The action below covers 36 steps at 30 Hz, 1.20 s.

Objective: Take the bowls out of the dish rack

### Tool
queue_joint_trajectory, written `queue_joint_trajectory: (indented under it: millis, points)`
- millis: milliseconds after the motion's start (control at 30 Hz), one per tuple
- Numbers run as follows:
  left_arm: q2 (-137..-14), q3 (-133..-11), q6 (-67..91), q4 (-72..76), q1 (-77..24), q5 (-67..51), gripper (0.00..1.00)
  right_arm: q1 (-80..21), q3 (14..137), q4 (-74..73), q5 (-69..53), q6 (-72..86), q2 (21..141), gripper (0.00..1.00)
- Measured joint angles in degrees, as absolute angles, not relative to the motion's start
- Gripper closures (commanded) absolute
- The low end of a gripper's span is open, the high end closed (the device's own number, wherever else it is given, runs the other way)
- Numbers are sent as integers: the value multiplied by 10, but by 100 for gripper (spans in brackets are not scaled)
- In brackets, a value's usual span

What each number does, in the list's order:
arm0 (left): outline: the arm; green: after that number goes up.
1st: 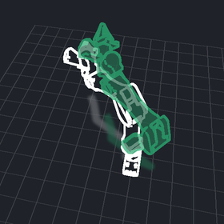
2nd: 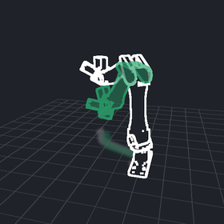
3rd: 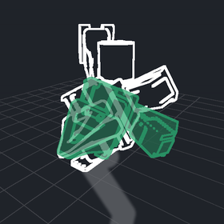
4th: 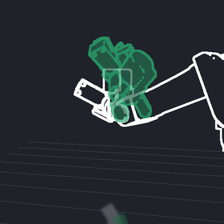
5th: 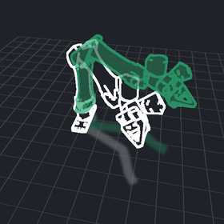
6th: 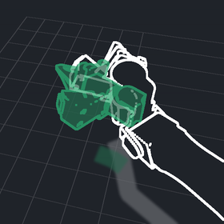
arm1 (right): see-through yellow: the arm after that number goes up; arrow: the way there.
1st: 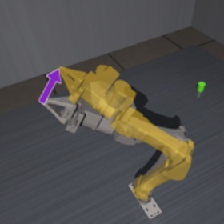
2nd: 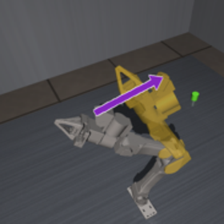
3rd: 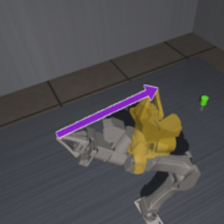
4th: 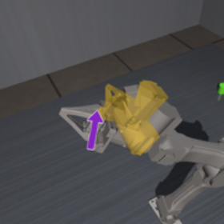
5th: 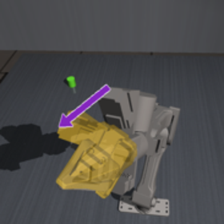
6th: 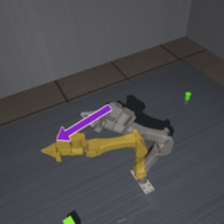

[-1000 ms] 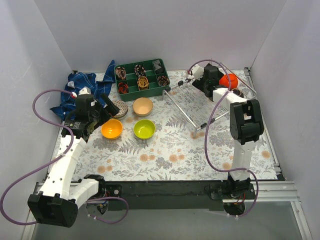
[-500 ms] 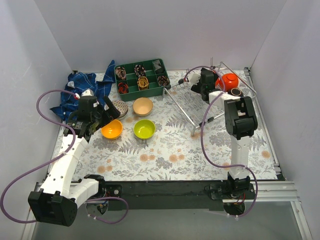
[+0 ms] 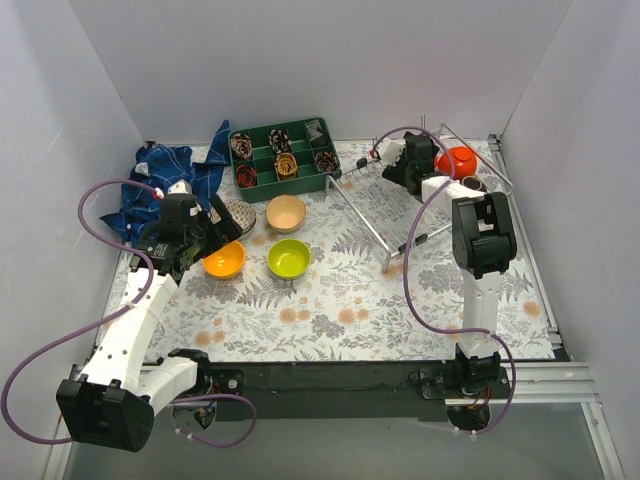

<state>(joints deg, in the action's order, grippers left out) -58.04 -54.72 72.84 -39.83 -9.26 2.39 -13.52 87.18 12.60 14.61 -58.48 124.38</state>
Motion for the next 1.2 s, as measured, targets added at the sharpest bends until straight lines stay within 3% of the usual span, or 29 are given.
queue_joint_trajectory:
  millis: [267,567,667,800,900,1000,1200]
  points:
    - [-583,-538,722,-392,-95,21,2,-134,901,65,93,-549,1245,2]
    - [-587,-536,718,-385,-96,17,2,-136,901,85,122,-559,1259,5]
    - [-587,-536,718,-385,-96,17,2,-140,897,97,136,-565,1261,10]
    - [-587,-536,718,-385,-96,15,2,-145,881,125,155,-573,1260,33]
    - [-587,-536,718,-386,-97,14,2,-154,863,146,172,-577,1253,44]
    - [-587,-536,718,-386,-99,12,2,-164,839,150,179,-566,1233,51]
    - [-580,-540,718,-388,-102,10,2,-183,783,113,178,-510,1167,57]
